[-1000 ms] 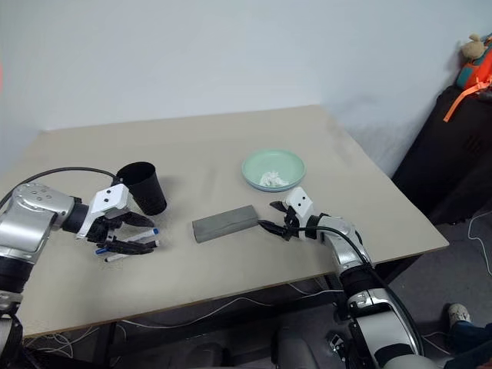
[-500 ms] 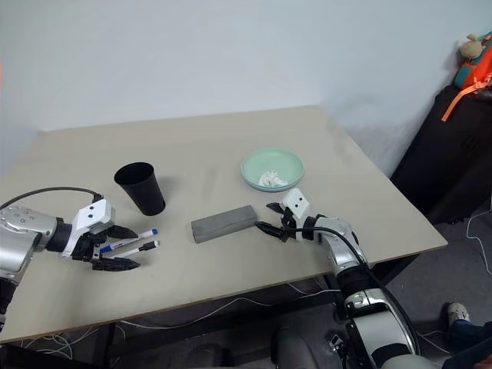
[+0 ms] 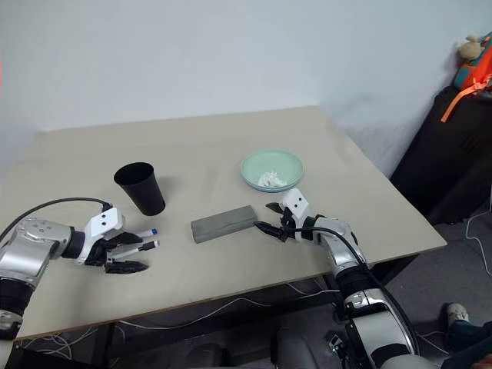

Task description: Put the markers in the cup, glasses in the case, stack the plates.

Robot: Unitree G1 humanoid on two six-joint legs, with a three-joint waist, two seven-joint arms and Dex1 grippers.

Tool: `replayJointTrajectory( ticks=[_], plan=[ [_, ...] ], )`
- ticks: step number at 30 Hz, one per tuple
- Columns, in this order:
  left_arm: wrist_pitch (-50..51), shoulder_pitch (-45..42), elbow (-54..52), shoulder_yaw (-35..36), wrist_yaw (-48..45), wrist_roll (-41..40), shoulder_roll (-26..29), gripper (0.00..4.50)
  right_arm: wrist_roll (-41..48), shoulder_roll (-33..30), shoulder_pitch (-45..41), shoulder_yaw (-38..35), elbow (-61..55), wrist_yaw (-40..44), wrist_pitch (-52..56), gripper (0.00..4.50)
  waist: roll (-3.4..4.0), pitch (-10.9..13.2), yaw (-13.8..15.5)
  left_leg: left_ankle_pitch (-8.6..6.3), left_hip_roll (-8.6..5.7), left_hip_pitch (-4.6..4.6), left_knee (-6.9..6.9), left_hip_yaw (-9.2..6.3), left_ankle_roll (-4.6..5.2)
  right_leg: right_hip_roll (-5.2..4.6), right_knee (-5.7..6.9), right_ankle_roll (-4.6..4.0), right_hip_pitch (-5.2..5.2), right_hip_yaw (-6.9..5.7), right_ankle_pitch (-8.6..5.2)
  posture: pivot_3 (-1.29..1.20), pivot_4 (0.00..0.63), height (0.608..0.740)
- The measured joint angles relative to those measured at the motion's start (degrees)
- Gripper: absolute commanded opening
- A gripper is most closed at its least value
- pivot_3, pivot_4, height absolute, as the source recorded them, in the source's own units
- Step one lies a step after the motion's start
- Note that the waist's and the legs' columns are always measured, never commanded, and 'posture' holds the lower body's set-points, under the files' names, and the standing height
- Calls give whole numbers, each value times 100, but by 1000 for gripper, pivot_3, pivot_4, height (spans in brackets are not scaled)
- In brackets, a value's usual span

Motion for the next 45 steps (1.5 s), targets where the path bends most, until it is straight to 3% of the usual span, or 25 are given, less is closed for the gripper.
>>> replayJointTrajectory(
  ticks=[9,10,12,24,41,45],
  plan=[
    [-149,-229,227,-163,65,209,-114,4467,-1,-1,0,1,2,1,-2,3485,5,-3,11,0,0,4,0,0,0,-4,0,0,7,0,0,0,0,720],
    [-178,-257,261,-196,60,234,-117,4299,-1,-1,0,0,2,1,-3,3485,7,-4,11,0,0,8,0,0,0,-5,0,0,10,0,0,0,0,720],
    [-242,-305,328,-229,44,268,-136,3905,-2,-1,-1,0,4,0,-6,3485,9,-5,11,0,1,14,0,0,0,-6,1,0,14,1,0,0,0,720],
    [-347,-343,351,-242,-76,320,-145,105,-2,7,-23,2,100,0,-46,3485,9,-6,-1,0,0,19,-12,-2,0,-6,-1,0,9,3,0,0,0,720],
    [90,-245,-163,-168,-396,-134,-76,98,-3,27,-115,12,153,63,-67,3485,2,-4,-7,-1,0,14,-22,-2,-1,-4,-5,0,-2,2,0,0,0,720],
    [641,-311,-473,442,-458,-942,-162,98,-4,23,-115,12,154,67,-67,3485,-16,-4,-7,0,6,8,-22,-4,-1,-4,-6,0,-6,-1,0,0,0,720]
  ],
)
